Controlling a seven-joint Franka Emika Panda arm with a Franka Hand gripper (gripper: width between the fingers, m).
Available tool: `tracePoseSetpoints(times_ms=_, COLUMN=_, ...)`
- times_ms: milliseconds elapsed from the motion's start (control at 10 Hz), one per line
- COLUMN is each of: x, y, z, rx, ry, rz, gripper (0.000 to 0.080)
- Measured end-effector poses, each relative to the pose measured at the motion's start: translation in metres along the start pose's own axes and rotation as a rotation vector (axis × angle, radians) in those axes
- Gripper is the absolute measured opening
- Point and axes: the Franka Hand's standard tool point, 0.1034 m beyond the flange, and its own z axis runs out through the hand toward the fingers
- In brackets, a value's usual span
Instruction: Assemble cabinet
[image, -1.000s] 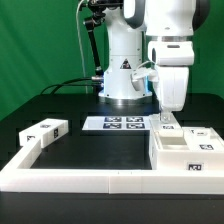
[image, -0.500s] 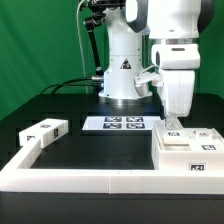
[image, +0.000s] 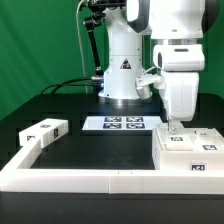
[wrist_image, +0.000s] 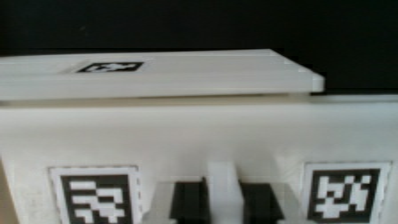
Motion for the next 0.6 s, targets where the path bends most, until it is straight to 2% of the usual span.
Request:
tracePoseSetpoints(times_ms=200, x=0.000, y=0.015, z=0.000, rx=-0.007, ry=0.003, rz=0.006, gripper=0.0071)
tracePoseSetpoints(times_ms=600, x=0.000, y=0.027, z=0.001, rx=-0.008, ry=0.003, rz=0.011, gripper=0.0071)
